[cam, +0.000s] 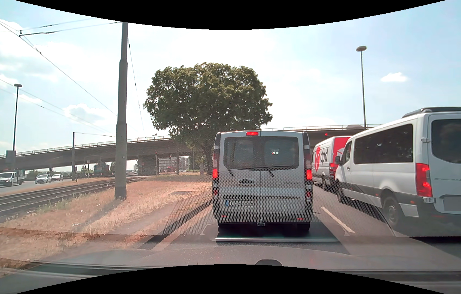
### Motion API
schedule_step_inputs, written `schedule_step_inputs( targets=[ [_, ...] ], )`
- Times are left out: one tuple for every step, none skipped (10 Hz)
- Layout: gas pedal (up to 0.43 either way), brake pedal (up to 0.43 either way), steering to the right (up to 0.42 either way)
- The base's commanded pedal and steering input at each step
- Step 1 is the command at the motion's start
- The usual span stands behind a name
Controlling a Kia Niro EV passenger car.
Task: Follow the waypoints while adhering to traffic rules and regulations
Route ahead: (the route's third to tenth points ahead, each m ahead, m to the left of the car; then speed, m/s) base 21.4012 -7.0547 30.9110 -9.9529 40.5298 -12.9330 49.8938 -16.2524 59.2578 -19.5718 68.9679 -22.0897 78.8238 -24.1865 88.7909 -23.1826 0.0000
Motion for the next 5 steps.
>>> schedule_step_inputs(
  targets=[
    [0.000, 0.299, 0.014],
    [0.000, 0.299, 0.014],
    [0.000, 0.299, 0.014],
    [0.000, 0.299, 0.014],
    [0.000, 0.299, 0.014]
  ],
)
